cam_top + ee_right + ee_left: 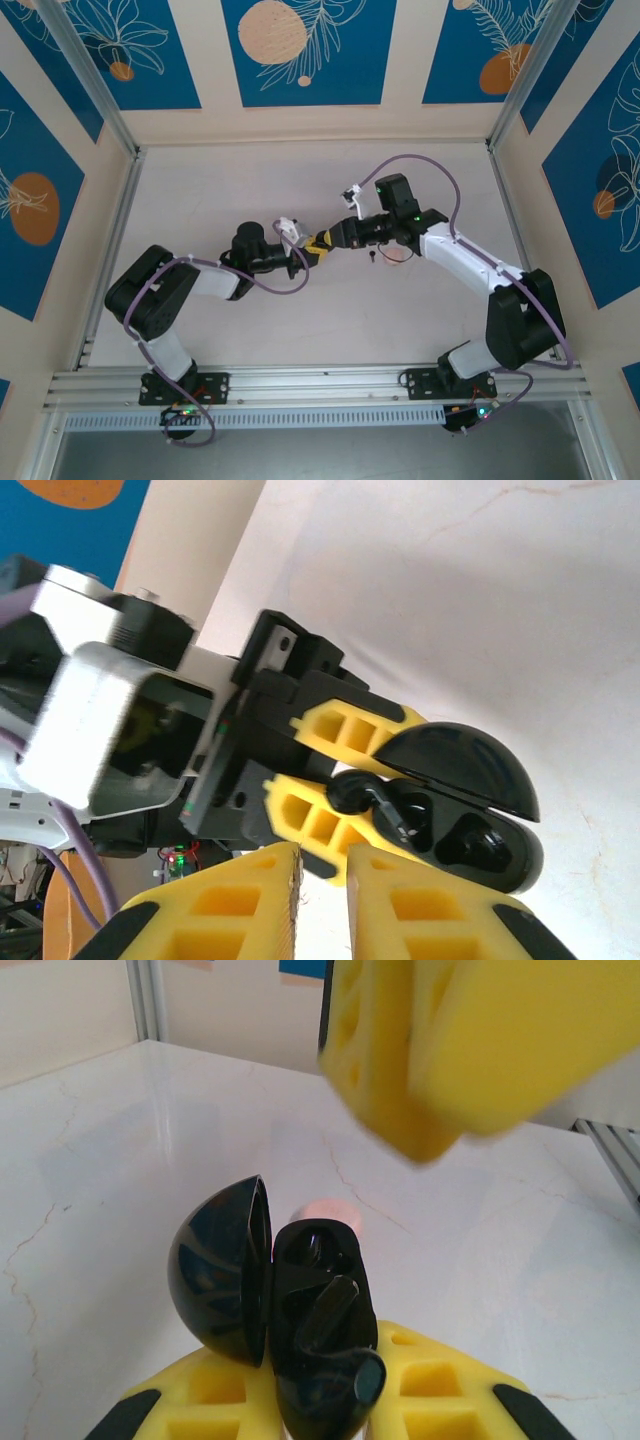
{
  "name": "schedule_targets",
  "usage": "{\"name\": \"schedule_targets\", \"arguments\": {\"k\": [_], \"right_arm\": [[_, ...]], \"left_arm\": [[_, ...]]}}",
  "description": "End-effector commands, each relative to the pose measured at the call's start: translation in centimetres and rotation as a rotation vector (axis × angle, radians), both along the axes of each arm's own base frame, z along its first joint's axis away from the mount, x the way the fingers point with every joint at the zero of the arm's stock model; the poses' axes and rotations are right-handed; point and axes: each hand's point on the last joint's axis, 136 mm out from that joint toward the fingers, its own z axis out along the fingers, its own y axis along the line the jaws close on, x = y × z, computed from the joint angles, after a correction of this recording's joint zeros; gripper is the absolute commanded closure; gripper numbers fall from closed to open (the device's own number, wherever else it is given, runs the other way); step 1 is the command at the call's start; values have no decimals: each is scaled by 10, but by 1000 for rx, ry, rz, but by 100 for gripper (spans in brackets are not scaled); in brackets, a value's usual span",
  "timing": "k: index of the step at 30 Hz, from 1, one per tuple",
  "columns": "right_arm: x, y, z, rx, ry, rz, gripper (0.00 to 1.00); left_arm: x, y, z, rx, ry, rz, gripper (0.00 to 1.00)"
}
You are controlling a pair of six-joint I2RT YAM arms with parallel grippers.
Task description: Insert wireless bluetooth earbuds into charging case
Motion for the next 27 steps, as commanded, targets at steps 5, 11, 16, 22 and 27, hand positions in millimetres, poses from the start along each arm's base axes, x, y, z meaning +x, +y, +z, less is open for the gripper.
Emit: {"name": "schedule_targets", "arguments": {"k": [5, 11, 16, 22, 27], "right_arm": [[-3, -13, -12, -68, 23, -27, 78], [7, -29, -35, -81, 145, -111, 79], [11, -33, -58, -89, 234, -146, 78], [15, -39, -80, -109, 301, -174, 78], [14, -40, -96, -133, 352, -181, 75]], "left_arm": [[-3, 4, -13, 142, -15, -15, 90], [0, 17, -42, 391, 19, 7, 90], [2, 28, -59, 550, 40, 15, 91], [5, 31, -61, 606, 59, 21, 91], [9, 28, -61, 649, 81, 25, 91]]}}
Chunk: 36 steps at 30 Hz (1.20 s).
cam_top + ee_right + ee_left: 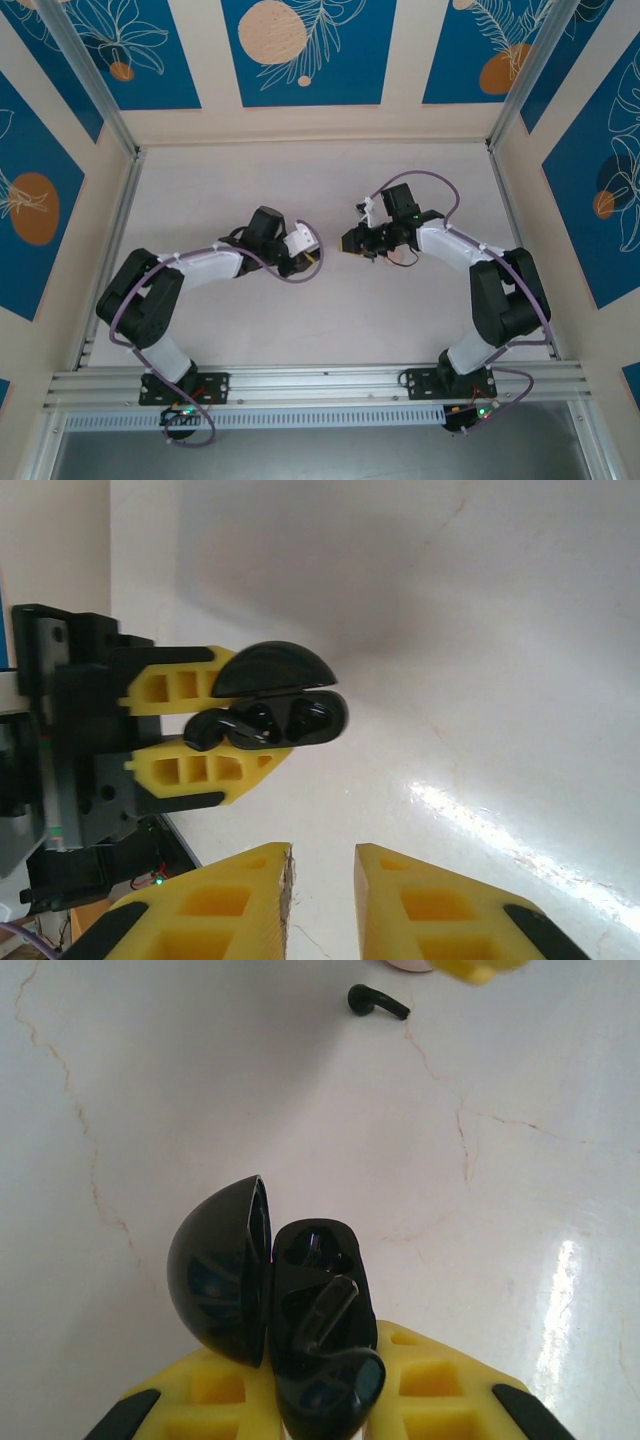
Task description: Insert wireless bluetooth earbuds into charging case
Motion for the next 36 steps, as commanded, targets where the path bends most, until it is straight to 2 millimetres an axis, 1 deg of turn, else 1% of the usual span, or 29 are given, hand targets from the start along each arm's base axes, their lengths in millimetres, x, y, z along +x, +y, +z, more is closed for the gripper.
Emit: {"name": "schedule_targets", "arguments": {"k": [1, 4, 7, 12, 17, 25, 28, 33, 36], "right_arm": [[-5, -3, -15, -13, 70, -12, 74], [-4, -4, -24, -24, 98, -22, 68], [-1, -5, -31, -29, 126, -36, 65], [4, -5, -40, -19, 171, -51, 61], [5, -2, -45, -9, 208, -47, 60], [1, 0, -50, -17, 232, -27, 60], [1, 4, -49, -5, 235, -15, 60], [-4, 26, -29, 130, 178, 64, 60], [-4, 26, -20, 157, 124, 68, 63]], "left_arm": [[-1, -5, -1, 67, 11, -22, 91], [-2, -5, -5, 139, 8, -30, 91], [-2, -2, -9, 217, 12, -35, 91], [-1, 2, -12, 285, 16, -37, 91], [-1, 6, -15, 354, 20, -48, 91], [-1, 9, -18, 388, 26, -52, 90], [-1, 10, -18, 408, 18, -61, 90], [-7, 1, -15, 357, 37, -97, 90], [-12, -3, -15, 321, 52, -108, 90]]}}
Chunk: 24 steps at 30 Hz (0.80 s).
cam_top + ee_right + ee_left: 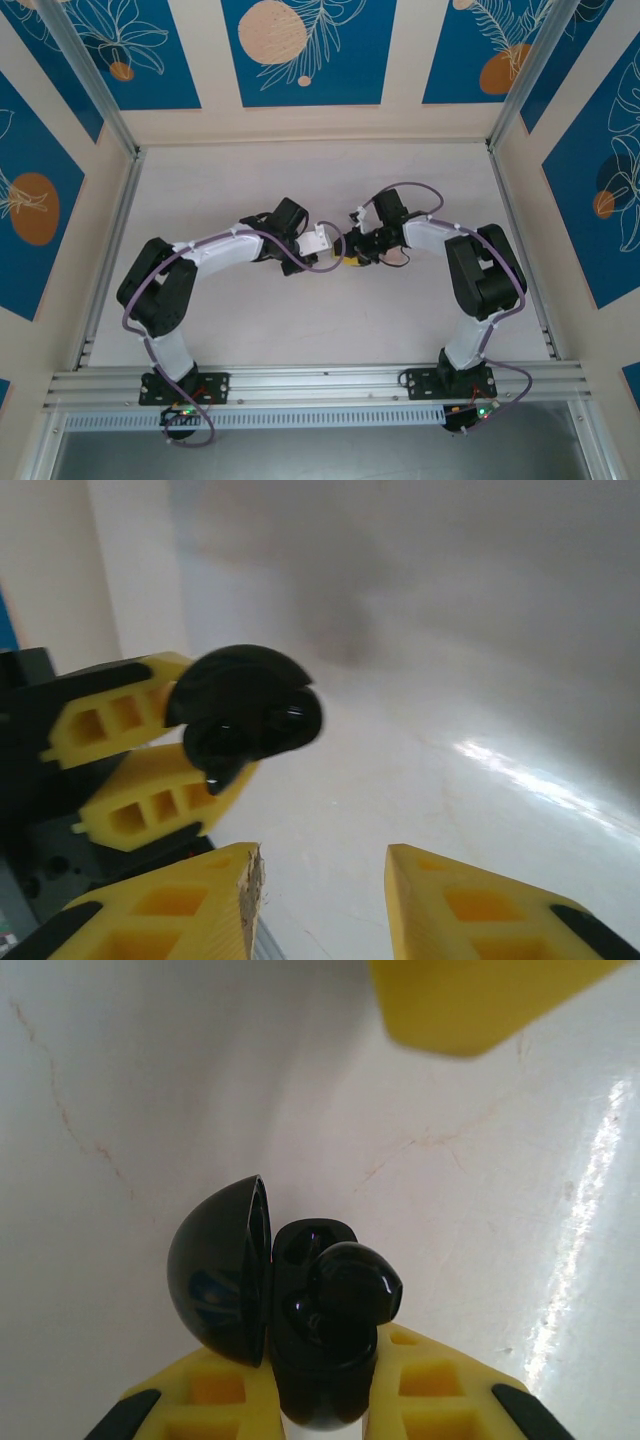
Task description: Insert wireless bluetooth earbuds into charging case
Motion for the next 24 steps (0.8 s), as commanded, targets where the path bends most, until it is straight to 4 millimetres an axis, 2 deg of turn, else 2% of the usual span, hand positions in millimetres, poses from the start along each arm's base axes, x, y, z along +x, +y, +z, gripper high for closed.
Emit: {"name": "schedule_targets", "arguments": {"k": [1, 9, 13, 24], "right_arm": [[-6, 7, 23, 96, -57, 34, 64], [-23, 1, 68, 172, -231, 72, 70], [-33, -5, 82, 182, -307, 71, 70], [-49, -13, 87, 149, -350, 73, 71]], "left_arm": [[-12, -12, 2, -48, 32, -54, 90], [-24, -29, 16, -218, 25, -89, 90], [-29, -38, 25, -307, 20, -114, 90], [-39, -49, 55, -527, -22, -154, 90]]}}
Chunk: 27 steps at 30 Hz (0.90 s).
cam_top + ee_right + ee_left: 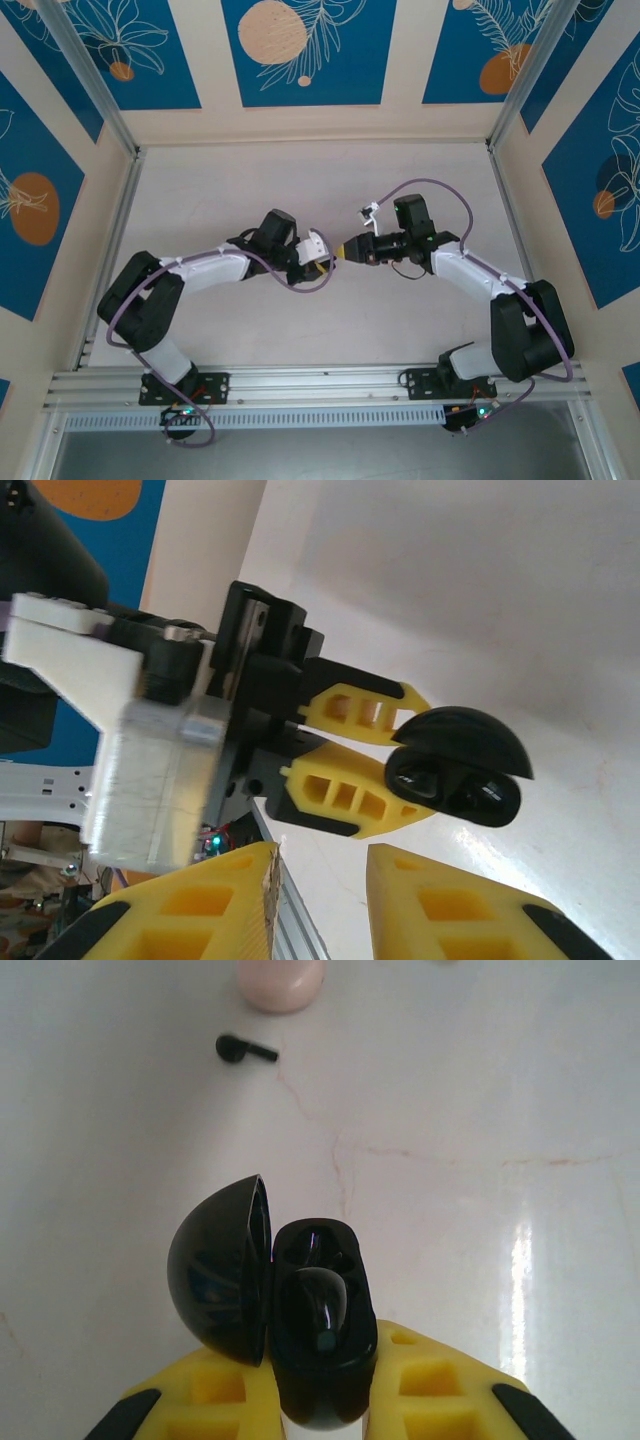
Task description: Insert wireless bluetooth earbuds into charging case
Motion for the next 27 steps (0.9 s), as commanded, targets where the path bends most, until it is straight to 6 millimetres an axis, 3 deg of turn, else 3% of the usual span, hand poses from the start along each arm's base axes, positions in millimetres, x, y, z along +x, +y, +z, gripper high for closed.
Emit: {"name": "schedule_targets", "arguments": {"k": [1, 8, 27], "right_arm": [[-8, -2, 2, -15, -23, 15, 71], [-8, 8, 6, -33, -51, 52, 72], [1, 22, -11, -89, -19, 63, 80]], "left_arm": [[-2, -11, 30, -146, -32, -32, 90], [-5, -13, 41, -213, -30, -46, 90], [-4, -13, 55, -254, -49, -46, 90]]}}
